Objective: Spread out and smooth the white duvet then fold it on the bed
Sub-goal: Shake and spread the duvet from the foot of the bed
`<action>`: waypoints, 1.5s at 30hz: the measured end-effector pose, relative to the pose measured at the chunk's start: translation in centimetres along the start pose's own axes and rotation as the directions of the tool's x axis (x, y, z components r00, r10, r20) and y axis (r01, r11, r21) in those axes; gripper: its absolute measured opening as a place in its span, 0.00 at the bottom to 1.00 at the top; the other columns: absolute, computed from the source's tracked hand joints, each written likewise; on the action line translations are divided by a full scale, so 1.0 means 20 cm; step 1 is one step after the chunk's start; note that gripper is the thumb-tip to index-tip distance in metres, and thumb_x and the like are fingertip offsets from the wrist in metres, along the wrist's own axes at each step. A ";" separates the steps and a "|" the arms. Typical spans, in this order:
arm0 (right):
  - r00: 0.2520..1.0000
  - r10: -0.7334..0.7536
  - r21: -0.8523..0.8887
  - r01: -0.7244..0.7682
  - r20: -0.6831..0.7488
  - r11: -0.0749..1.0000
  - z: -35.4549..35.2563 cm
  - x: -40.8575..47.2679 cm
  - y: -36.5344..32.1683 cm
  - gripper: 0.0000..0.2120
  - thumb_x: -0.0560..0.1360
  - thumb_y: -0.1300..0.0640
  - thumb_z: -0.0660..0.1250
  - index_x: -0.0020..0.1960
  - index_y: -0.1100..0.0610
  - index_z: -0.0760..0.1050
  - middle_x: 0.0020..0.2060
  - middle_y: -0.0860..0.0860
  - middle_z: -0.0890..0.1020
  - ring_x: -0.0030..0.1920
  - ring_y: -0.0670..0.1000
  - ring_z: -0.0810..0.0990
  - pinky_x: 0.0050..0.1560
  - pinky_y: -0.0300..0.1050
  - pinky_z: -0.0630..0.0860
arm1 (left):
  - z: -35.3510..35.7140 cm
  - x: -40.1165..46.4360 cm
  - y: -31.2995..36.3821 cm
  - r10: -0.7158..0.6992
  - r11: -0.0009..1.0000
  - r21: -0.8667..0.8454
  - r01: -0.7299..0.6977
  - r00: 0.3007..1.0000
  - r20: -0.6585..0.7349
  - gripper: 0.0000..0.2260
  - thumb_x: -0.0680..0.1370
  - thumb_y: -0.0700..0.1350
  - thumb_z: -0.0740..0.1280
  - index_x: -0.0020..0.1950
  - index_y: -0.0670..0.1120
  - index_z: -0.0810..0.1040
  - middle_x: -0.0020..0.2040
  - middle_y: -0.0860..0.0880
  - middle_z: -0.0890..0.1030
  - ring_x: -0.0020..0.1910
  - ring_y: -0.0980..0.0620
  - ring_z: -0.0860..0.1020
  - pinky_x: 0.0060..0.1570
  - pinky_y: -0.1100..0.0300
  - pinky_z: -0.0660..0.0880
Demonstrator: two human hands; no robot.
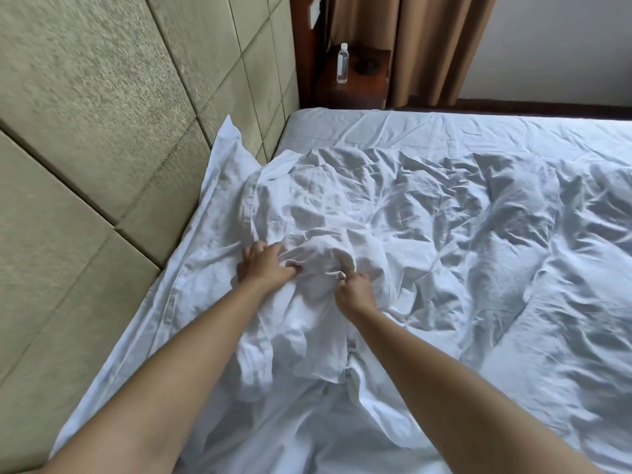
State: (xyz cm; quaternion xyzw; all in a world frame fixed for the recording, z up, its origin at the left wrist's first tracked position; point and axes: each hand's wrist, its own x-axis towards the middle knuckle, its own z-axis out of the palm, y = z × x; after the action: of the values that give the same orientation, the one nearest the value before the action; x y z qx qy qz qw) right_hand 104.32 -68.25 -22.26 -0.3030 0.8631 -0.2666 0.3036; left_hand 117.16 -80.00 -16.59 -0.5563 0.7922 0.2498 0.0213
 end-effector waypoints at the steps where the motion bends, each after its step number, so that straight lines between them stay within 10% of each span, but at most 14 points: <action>1: 1.000 0.003 -0.013 -0.004 -0.014 1.000 0.01 0.01 -0.01 0.20 0.79 0.56 0.53 0.70 0.52 0.69 0.62 0.60 0.71 0.61 0.62 0.73 0.62 0.49 0.69 | 0.01 -0.03 -0.02 -0.119 0.992 0.036 0.123 0.987 -0.107 0.36 0.66 0.64 0.71 0.70 0.54 0.65 0.69 0.44 0.66 0.68 0.41 0.63 0.65 0.47 0.65; 4: 0.995 -0.002 -0.101 -0.008 -0.102 0.995 0.05 -0.04 0.00 0.21 0.78 0.51 0.56 0.70 0.52 0.67 0.66 0.57 0.67 0.65 0.61 0.68 0.65 0.53 0.66 | 0.05 -0.14 -0.02 -0.499 0.854 -0.258 0.453 0.853 -0.153 0.48 0.65 0.64 0.73 0.75 0.49 0.53 0.72 0.40 0.57 0.69 0.38 0.61 0.66 0.42 0.62; 6: 1.000 -0.024 -0.123 0.025 0.011 0.992 0.09 -0.09 0.04 0.27 0.76 0.47 0.60 0.74 0.51 0.61 0.73 0.55 0.59 0.72 0.58 0.60 0.69 0.54 0.62 | 0.10 -0.16 -0.02 -0.602 0.608 -0.546 0.577 0.783 0.158 0.44 0.66 0.59 0.75 0.73 0.43 0.59 0.67 0.39 0.68 0.64 0.40 0.70 0.61 0.48 0.69; 8: 0.973 -0.033 -0.138 0.066 0.228 0.988 0.13 -0.10 0.09 0.36 0.75 0.46 0.63 0.77 0.52 0.51 0.77 0.53 0.46 0.76 0.56 0.51 0.71 0.54 0.57 | 0.13 -0.18 0.00 -0.350 0.433 -0.601 0.672 0.740 0.575 0.24 0.70 0.54 0.72 0.61 0.42 0.75 0.51 0.42 0.82 0.52 0.44 0.79 0.53 0.54 0.75; 15: 0.850 0.046 -0.427 0.216 0.525 0.878 0.06 -0.20 0.29 0.66 0.60 0.38 0.77 0.76 0.52 0.29 0.73 0.52 0.28 0.74 0.56 0.28 0.74 0.61 0.40 | 0.12 -0.18 0.17 -0.061 0.640 -0.585 0.497 0.792 0.607 0.05 0.72 0.42 0.69 0.40 0.40 0.79 0.39 0.42 0.80 0.38 0.46 0.78 0.43 0.57 0.76; 20: 0.997 -0.007 0.037 0.009 -0.075 0.999 -0.06 -0.17 0.13 0.49 0.65 0.43 0.70 0.77 0.51 0.46 0.76 0.55 0.49 0.75 0.59 0.53 0.72 0.55 0.57 | -0.14 -0.11 0.48 0.161 0.573 -0.748 0.335 0.849 0.504 0.10 0.76 0.38 0.63 0.34 0.40 0.78 0.30 0.44 0.80 0.30 0.49 0.79 0.37 0.61 0.76; 23: 0.919 -0.123 0.175 0.201 -0.375 0.964 -0.36 0.03 -0.18 0.36 0.69 0.51 0.66 0.75 0.48 0.58 0.67 0.51 0.70 0.64 0.58 0.72 0.62 0.51 0.70 | -0.42 -0.08 0.65 0.279 0.453 -0.879 0.148 0.913 0.297 0.10 0.76 0.38 0.61 0.35 0.42 0.75 0.25 0.49 0.79 0.29 0.50 0.78 0.28 0.66 0.74; 27: 0.773 -0.353 0.053 0.445 -0.527 0.894 -0.58 0.12 -0.52 0.33 0.73 0.60 0.66 0.75 0.48 0.60 0.68 0.50 0.73 0.64 0.53 0.73 0.58 0.44 0.68 | -0.69 0.09 0.62 0.305 0.288 -0.952 -0.099 0.952 -0.006 0.08 0.75 0.39 0.62 0.38 0.43 0.78 0.30 0.49 0.80 0.33 0.51 0.79 0.37 0.61 0.74; 30: 0.920 -0.384 -0.066 0.379 -0.076 0.923 -0.32 0.10 -0.42 0.23 0.76 0.56 0.62 0.70 0.49 0.68 0.66 0.52 0.75 0.65 0.56 0.74 0.58 0.46 0.70 | -0.53 0.25 0.36 0.126 0.642 -0.766 0.031 0.981 0.146 0.10 0.73 0.34 0.65 0.34 0.42 0.80 0.33 0.46 0.81 0.36 0.46 0.78 0.38 0.58 0.77; 32: 0.856 -0.272 -0.196 0.387 0.439 0.901 -0.06 0.04 -0.25 0.21 0.78 0.59 0.60 0.71 0.54 0.67 0.67 0.56 0.73 0.66 0.58 0.72 0.62 0.45 0.68 | -0.35 0.24 0.13 -0.044 0.876 -0.442 0.193 0.945 0.325 0.03 0.70 0.33 0.67 0.39 0.40 0.77 0.36 0.42 0.79 0.33 0.46 0.78 0.32 0.61 0.76; 37: 0.703 -0.176 -0.265 0.470 0.689 0.842 0.24 0.05 -0.09 0.34 0.77 0.65 0.60 0.78 0.55 0.48 0.73 0.59 0.63 0.69 0.59 0.67 0.70 0.48 0.62 | -0.18 0.12 -0.18 -0.202 0.786 -0.400 0.471 0.808 0.553 0.16 0.67 0.41 0.78 0.46 0.44 0.73 0.44 0.42 0.82 0.41 0.43 0.81 0.39 0.55 0.78; 39: 0.732 -0.231 -0.209 0.456 0.641 0.865 0.19 0.09 -0.13 0.31 0.77 0.62 0.61 0.77 0.53 0.54 0.70 0.58 0.68 0.66 0.59 0.71 0.66 0.47 0.66 | -0.23 0.11 -0.15 -0.086 0.778 -0.458 0.430 0.795 0.601 0.19 0.65 0.46 0.79 0.51 0.44 0.77 0.47 0.42 0.84 0.46 0.44 0.83 0.41 0.53 0.80; 42: 0.912 -0.391 -0.090 0.402 0.122 0.911 0.01 0.09 -0.24 0.22 0.75 0.56 0.62 0.69 0.50 0.71 0.61 0.55 0.79 0.61 0.57 0.75 0.58 0.44 0.69 | -0.30 0.16 -0.13 0.001 0.718 -0.531 0.450 0.762 0.647 0.32 0.53 0.52 0.83 0.53 0.41 0.83 0.51 0.40 0.84 0.50 0.42 0.82 0.54 0.47 0.78; 45: 0.859 -0.447 -0.076 0.443 -0.248 0.893 -0.05 0.04 -0.24 0.18 0.63 0.57 0.59 0.48 0.56 0.82 0.46 0.52 0.84 0.52 0.59 0.76 0.50 0.45 0.70 | -0.28 0.18 -0.10 0.026 0.534 -0.686 0.494 0.802 0.597 0.11 0.72 0.46 0.71 0.50 0.41 0.82 0.52 0.38 0.82 0.44 0.44 0.81 0.49 0.54 0.78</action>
State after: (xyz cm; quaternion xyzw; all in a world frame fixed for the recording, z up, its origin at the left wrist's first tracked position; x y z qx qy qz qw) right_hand 104.96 -71.79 -18.74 -0.4590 0.8041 -0.3595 0.1161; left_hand 119.01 -86.05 -13.53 -0.5125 0.4574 0.7265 0.0192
